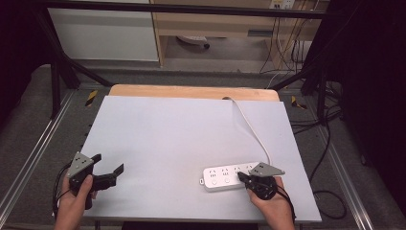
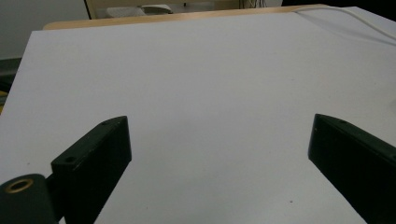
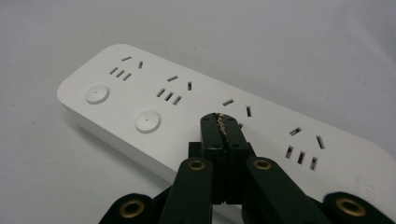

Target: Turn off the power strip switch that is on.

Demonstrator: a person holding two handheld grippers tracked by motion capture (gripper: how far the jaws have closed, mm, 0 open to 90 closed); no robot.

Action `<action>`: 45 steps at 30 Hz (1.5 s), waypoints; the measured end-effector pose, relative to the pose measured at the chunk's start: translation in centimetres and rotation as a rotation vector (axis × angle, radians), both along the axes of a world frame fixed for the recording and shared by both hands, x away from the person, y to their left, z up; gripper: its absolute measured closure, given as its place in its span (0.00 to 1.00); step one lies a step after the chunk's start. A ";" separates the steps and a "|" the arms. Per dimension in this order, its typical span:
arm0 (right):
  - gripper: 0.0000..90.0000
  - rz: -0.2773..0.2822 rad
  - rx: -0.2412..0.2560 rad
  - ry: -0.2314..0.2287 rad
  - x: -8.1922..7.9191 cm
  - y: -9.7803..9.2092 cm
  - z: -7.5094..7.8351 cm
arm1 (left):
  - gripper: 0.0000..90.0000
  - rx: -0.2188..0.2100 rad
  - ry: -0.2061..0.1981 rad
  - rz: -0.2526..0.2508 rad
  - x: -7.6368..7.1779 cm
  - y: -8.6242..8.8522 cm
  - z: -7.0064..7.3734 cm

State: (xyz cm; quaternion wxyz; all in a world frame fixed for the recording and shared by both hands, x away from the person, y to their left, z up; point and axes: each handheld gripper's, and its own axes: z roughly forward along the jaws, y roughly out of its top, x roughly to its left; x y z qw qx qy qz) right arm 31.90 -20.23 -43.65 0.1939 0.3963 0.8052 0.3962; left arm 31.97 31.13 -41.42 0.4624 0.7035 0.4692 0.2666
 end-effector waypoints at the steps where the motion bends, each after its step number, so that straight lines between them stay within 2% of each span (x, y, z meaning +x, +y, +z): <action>1: 1.00 0.000 0.000 0.000 0.0 0.0 0.0 | 0.07 -0.002 0.000 0.000 0.0 0.0 0.0; 11: 1.00 -0.002 0.024 -0.019 0.1 -0.1 0.1 | 0.07 -0.002 -0.002 -0.002 0.0 0.0 0.0; 14: 1.00 0.014 0.030 -0.036 0.1 0.1 0.0 | 0.07 -0.003 -0.007 0.000 0.0 0.0 0.1; 18: 1.00 0.019 0.063 -0.053 0.1 0.3 0.2 | 0.07 -0.004 -0.007 0.000 0.0 0.1 0.1; 24: 1.00 0.015 0.079 -0.060 0.0 0.1 0.3 | 0.07 -0.003 -0.008 -0.001 0.0 0.1 0.1; 45: 0.88 0.003 0.123 -0.071 0.0 -0.2 0.6 | 0.07 -0.002 -0.008 -0.001 0.0 0.1 0.1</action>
